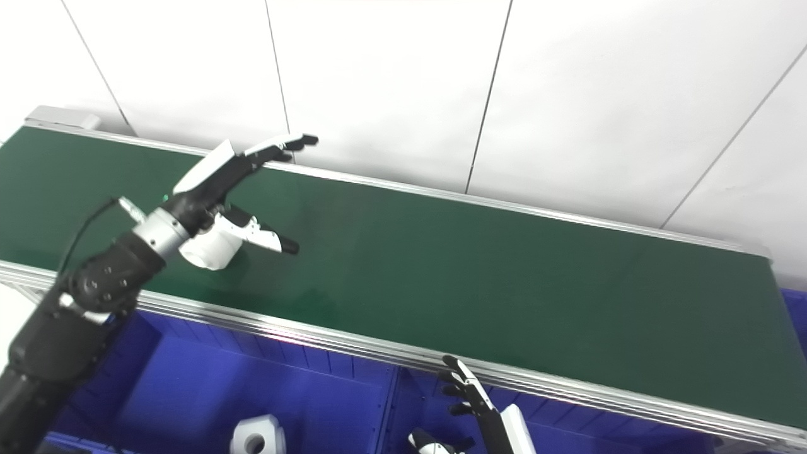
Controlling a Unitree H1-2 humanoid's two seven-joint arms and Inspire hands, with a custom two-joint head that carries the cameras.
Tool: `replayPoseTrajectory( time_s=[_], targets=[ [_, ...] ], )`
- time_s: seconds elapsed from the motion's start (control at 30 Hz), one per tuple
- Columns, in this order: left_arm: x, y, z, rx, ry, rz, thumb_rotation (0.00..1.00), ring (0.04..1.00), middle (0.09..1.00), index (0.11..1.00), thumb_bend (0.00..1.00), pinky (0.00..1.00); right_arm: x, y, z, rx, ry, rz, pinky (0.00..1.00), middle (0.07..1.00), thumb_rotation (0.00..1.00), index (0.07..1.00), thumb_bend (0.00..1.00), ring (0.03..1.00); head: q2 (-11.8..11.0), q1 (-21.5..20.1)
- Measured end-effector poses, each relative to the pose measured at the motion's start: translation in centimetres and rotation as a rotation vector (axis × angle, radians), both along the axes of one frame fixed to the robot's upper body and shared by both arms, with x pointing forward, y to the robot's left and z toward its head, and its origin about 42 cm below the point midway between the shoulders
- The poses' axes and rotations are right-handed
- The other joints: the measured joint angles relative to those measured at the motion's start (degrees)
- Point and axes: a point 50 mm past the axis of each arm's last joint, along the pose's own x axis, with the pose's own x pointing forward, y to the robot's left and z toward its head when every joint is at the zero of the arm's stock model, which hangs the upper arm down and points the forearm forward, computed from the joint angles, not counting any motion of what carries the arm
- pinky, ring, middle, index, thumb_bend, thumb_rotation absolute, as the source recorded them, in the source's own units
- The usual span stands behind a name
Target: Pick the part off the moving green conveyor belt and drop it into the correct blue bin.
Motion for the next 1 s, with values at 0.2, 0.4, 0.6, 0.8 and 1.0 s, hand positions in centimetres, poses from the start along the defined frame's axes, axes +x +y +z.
replayPoseTrajectory(
  time_s=[0.2, 0.4, 0.6, 0.8, 1.0],
  targets=[
    [0.5, 1.5, -1.2, 0.096, 0.080, 0.063, 0.21, 0.923, 0.952, 0.897, 0.75, 0.80, 0.0, -0.3, -0.3, 0.011, -0.014, 0.014, 0.66, 0.830, 0.64, 0.929, 0.62, 0.784, -1.67, 4.92],
    [0.6, 4.3, -1.5, 0.235, 0.148, 0.122, 0.19, 0.914, 0.960, 0.902, 0.78, 0.80, 0.0, -0.5, -0.5, 0.012, -0.026, 0.025, 0.65, 0.830, 0.65, 0.931, 0.60, 0.782, -2.11, 5.62],
    [0.6, 4.6, -1.7, 0.285, 0.204, 0.114, 0.19, 0.950, 0.987, 0.921, 0.82, 0.82, 0.4, -0.5, -0.7, 0.010, -0.035, 0.033, 0.65, 0.828, 0.66, 0.934, 0.59, 0.784, -2.46, 5.71],
    [0.6, 3.9, -3.0, 0.303, 0.289, 0.084, 0.16, 0.961, 0.993, 0.905, 0.88, 0.84, 0.5, -0.5, -0.8, 0.011, -0.036, 0.034, 0.66, 0.828, 0.65, 0.936, 0.59, 0.791, -2.55, 5.63],
    [0.6, 2.6, -5.0, 0.312, 0.360, 0.070, 0.19, 0.992, 0.997, 0.904, 0.90, 0.93, 0.6, -0.6, -0.7, 0.016, -0.048, 0.029, 0.65, 0.831, 0.65, 0.940, 0.58, 0.788, -2.37, 5.54]
  ],
)
